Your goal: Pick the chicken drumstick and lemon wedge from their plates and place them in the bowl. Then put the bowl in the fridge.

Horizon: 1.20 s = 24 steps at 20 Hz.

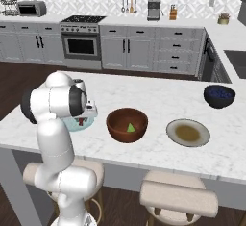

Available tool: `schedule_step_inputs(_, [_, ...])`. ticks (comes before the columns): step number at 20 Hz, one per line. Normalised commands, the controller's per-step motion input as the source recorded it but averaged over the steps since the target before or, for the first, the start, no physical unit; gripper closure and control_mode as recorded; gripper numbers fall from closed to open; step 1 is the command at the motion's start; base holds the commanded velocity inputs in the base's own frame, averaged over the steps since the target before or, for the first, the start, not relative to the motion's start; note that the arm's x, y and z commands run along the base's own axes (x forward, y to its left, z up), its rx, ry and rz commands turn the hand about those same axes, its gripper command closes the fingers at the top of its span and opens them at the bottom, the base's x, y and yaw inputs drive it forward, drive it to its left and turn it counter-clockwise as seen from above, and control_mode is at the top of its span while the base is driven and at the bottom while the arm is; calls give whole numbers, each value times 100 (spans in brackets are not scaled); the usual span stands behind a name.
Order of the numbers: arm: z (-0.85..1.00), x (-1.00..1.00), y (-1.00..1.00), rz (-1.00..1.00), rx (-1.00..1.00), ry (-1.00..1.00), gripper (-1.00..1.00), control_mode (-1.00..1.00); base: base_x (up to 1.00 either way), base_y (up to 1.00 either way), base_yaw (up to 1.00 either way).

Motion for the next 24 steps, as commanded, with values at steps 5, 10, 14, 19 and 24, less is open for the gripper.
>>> schedule_step_inputs(5, [82, -36, -76, 0, 1, 0, 100, -100, 0, 0, 0])
schedule_step_inputs(10, [82, -38, -76, -8, 1, 3, 100, -100, 0, 0, 0])
schedule_step_inputs(14, [34, -19, -96, -17, 0, 10, 100, -100, 0, 0, 0])
schedule_step_inputs(19, [1, 2, -94, -15, 0, 11, 100, -100, 0, 0, 0])
schedule_step_inputs(24, [-4, 0, -78, -12, 0, 7, 100, -100, 0, 0, 0])
